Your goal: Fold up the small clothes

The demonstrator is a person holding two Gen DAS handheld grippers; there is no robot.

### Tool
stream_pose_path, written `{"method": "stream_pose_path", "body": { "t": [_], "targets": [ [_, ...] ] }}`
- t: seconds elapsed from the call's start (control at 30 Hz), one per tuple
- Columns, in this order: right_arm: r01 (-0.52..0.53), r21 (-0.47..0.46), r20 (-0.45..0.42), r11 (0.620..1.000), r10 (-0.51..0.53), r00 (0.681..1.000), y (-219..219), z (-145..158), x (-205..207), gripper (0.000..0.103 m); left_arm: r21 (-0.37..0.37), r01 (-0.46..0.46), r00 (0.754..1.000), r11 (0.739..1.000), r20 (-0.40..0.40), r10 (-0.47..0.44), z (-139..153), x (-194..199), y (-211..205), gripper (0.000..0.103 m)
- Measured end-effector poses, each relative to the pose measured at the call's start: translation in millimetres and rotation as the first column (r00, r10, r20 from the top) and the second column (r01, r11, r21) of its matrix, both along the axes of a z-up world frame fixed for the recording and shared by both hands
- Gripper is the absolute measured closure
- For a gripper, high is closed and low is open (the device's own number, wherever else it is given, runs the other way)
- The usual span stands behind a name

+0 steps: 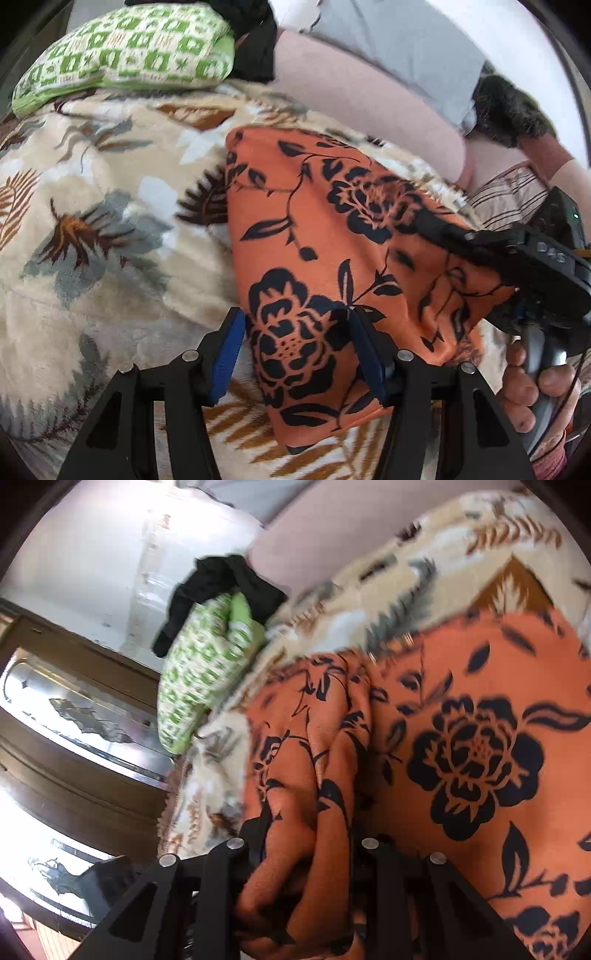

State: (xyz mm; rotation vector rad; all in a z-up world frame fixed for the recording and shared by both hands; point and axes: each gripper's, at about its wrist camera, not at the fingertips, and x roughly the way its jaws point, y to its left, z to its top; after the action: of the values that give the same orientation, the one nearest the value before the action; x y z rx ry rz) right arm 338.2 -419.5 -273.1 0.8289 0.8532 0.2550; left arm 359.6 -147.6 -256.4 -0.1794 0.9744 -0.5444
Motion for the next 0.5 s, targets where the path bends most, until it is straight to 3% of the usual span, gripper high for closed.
{"method": "stream_pose_path", "body": {
  "t": [0.17,0.3,0.43,0.5],
  "targets": [
    [0.046,-0.039,0.161,0.998,-0.039,0.986,-15.8,54.3,-35.1,0.077,-0.105,0.055,0.997,0.993,0.065,-0.049,21.8,-10.2,-17.7,0.041],
    [0.149,-0.093,0.221,0.984,-0.126,0.967,-47.1,70.0,-65.5,0.077,-0.027,0.115,0.992,0.993,0.056,-0.113,11.3,-15.7,-56.8,0.039],
    [0.252,-0.101,0.067,0.962,-0.246,0.967,-88.2,20.2,-73.1,0.077,0.127,0.121,0.988,0.985,0.077,-0.131,-8.2,-20.2,-87.3,0.036],
    [0.275,-0.081,-0.002,0.958,-0.277,0.961,-98.8,-0.3,-73.3,0.077,0.154,0.121,0.986,0.981,0.092,-0.136,-7.0,-21.2,-90.3,0.036]
  ]
}}
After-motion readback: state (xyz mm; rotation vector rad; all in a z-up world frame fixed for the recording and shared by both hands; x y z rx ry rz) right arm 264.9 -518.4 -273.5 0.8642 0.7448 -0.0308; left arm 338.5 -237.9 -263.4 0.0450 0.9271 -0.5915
